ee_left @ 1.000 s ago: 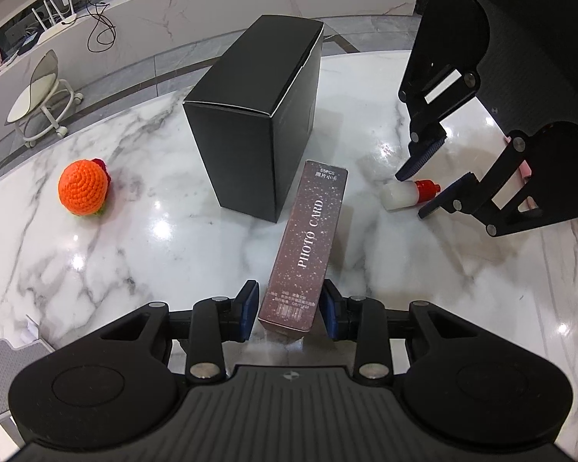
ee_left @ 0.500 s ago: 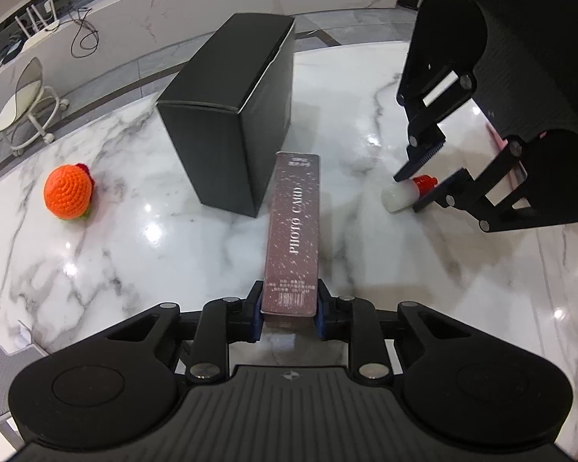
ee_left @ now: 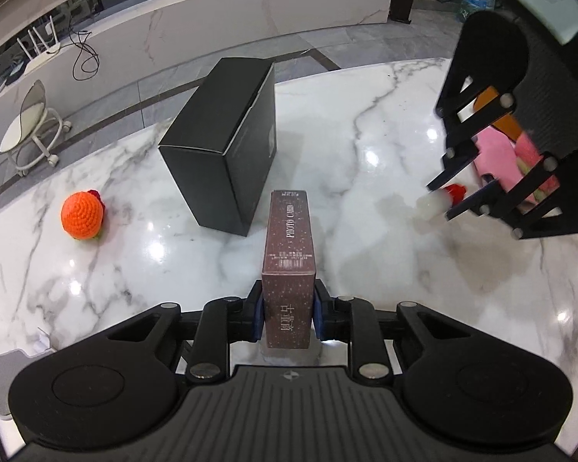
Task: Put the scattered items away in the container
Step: 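Lift PHOTO CARD box with left tool while right tool carries bottle toward orange box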
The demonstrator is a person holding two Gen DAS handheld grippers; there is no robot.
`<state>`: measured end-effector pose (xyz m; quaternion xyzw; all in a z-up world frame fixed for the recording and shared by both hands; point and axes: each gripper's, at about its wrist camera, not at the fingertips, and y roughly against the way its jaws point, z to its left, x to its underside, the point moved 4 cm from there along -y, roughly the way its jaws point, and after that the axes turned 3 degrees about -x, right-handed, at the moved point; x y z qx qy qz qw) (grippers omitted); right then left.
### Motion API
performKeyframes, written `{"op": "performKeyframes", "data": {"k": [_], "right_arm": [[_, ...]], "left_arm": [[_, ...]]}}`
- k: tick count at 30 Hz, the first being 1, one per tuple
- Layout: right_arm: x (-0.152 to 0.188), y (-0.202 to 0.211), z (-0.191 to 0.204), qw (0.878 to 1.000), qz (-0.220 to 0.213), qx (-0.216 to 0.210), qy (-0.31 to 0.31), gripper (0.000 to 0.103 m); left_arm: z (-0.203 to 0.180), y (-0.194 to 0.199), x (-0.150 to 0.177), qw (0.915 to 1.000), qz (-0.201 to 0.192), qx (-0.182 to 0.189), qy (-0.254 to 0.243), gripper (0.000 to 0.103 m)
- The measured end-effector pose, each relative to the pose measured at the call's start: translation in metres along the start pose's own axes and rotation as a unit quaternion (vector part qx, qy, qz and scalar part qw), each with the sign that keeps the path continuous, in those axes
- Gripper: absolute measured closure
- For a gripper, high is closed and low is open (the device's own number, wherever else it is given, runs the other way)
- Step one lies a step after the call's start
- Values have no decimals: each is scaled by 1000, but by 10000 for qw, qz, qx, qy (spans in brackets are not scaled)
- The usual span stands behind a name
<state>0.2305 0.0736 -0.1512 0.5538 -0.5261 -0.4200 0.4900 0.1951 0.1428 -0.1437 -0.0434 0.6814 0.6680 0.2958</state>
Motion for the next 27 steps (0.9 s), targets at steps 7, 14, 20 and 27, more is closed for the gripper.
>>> {"op": "performKeyframes", "data": {"k": [7, 14, 20, 27], "right_arm": [[30, 39, 23, 9997, -104, 179, -161, 83], [84, 57, 35, 9977, -259, 428, -450, 83], [126, 89, 41, 9954, -340, 653, -616, 83], [180, 133, 54, 9907, -467, 918, -890, 83]], "left_arm": [[-14, 13, -4, 9998, -46, -81, -161, 76], [-31, 23, -7, 9992, -46, -204, -346, 76], [-47, 42, -14, 9994, -134, -258, -202, 76], [-89, 66, -41, 9973, -190, -362, -613, 76]]}}
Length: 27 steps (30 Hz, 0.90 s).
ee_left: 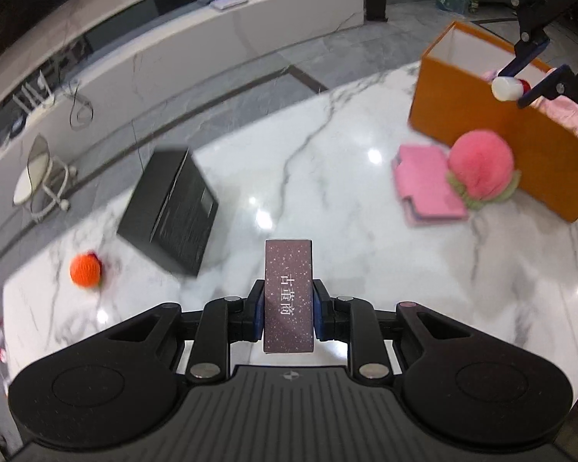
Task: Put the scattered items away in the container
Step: 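Lift PHOTO CARD box with left tool while right tool carries bottle toward orange box, then lower PHOTO CARD box into orange box with left tool while right tool lowers bottle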
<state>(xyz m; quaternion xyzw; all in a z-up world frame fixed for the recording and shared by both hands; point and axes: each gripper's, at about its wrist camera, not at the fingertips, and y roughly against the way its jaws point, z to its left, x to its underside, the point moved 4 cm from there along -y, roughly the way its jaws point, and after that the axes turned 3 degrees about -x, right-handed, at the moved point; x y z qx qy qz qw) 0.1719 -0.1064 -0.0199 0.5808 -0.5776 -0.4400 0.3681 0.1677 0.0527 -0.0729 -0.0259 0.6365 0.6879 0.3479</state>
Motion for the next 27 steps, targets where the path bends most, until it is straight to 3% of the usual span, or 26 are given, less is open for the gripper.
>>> {"op": "performKeyframes", "data": {"k": [18, 27], "right_arm": [[103, 75, -19, 9972, -124, 537, -505, 83], [153, 87, -23, 9938, -158, 682, -862, 83]], "left_arm": [[-87, 72, -119, 9923, -670, -240, -1015, 76], [-163, 89, -174, 9831, -1085, 270, -1452, 76]]}}
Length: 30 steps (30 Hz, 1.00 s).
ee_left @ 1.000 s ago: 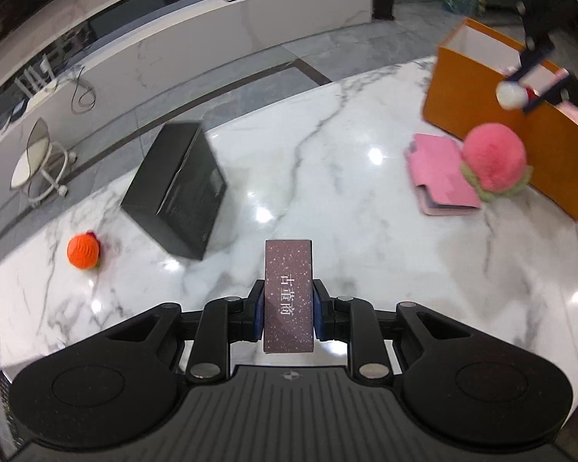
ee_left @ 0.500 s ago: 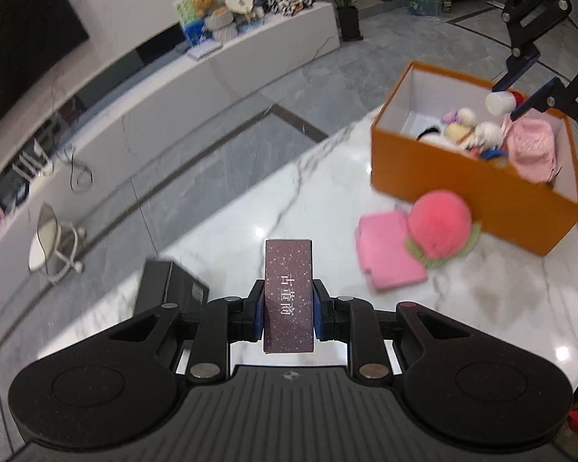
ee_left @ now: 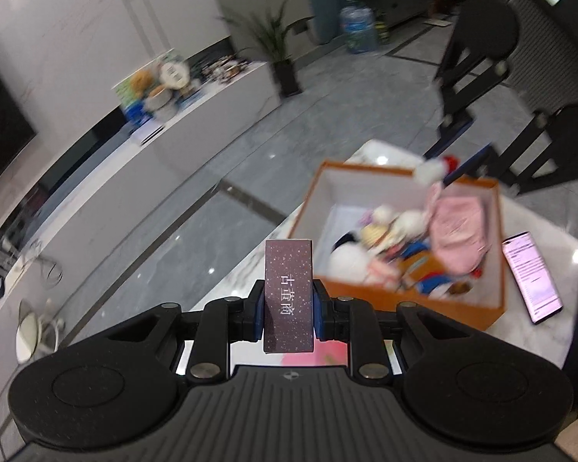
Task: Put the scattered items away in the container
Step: 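Lower PHOTO CARD box into orange box with left tool while right tool lowers bottle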
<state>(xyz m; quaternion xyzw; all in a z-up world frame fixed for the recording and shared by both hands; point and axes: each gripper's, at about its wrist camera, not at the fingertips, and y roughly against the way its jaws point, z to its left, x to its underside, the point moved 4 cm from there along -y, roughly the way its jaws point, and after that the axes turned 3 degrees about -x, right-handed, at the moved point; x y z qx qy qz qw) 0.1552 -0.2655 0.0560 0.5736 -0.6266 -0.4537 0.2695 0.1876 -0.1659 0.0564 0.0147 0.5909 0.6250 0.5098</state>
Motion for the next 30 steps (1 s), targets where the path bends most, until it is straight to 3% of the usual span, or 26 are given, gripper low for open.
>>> {"op": "performKeyframes", "data": {"k": [11, 30], "right_arm": [[54, -24, -2, 9994, 29, -165, -318, 83], [95, -99, 9, 9946, 21, -772, -693, 83]], "left_arm": [[-54, -35, -37, 9988, 56, 284, -391, 76], [-97, -121, -34, 9940, 616, 744, -510, 76]]}}
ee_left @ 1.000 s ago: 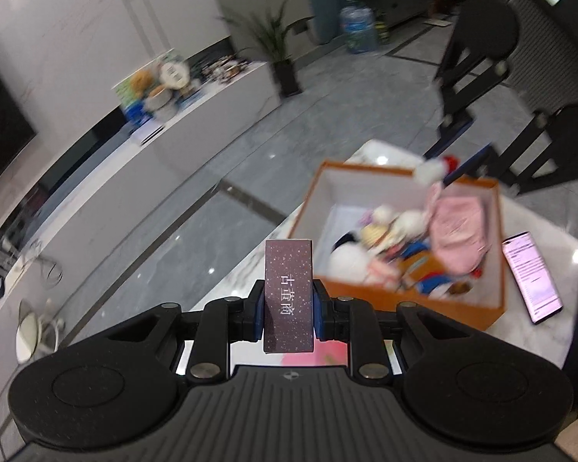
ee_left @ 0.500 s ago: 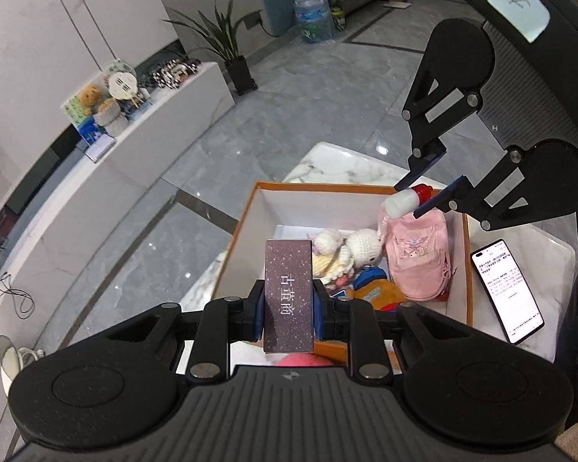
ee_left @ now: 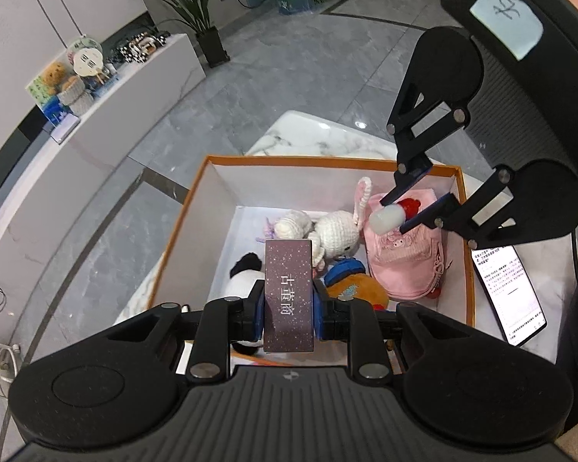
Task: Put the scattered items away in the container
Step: 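Lower PHOTO CARD box into orange box with left tool while right tool lowers bottle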
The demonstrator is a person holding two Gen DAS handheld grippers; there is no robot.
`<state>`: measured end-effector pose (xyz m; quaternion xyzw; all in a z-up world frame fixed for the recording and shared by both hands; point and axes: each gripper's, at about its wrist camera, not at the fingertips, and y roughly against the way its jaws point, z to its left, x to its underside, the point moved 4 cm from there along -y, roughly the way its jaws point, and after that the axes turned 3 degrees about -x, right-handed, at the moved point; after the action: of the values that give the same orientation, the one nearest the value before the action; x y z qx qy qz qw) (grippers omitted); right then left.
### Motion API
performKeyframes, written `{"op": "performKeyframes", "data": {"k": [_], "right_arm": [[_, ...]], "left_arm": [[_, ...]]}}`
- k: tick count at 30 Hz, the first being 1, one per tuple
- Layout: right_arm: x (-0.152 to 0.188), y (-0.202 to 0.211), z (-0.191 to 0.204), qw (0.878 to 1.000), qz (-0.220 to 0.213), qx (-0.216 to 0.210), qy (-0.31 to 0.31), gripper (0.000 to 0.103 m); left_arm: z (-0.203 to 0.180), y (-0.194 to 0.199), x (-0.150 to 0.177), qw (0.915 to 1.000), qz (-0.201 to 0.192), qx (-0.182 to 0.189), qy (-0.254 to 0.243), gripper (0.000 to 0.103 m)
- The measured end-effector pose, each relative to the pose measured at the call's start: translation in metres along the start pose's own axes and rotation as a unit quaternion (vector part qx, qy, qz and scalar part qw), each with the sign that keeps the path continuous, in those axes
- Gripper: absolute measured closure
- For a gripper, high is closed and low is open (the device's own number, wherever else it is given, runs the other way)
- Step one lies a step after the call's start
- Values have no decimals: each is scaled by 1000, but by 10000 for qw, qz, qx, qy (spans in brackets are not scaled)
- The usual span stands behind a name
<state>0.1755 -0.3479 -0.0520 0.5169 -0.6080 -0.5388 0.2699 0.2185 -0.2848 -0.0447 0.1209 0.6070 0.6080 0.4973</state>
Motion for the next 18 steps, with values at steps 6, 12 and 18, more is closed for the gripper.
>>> {"op": "performKeyframes", "data": {"k": [6, 12, 18], "right_arm": [[6, -24, 0, 9997, -4, -239, -87, 83], [14, -54, 8, 9983, 47, -555, -149, 83], [16, -74, 13, 9969, 37, -762, -193, 83]], "left_arm": [[-8, -24, -2, 9997, 142, 194, 4, 76], [-17, -54, 3, 9986, 373, 387, 11, 76], [-22, -71, 1, 9979, 429, 476, 39, 76]]}}
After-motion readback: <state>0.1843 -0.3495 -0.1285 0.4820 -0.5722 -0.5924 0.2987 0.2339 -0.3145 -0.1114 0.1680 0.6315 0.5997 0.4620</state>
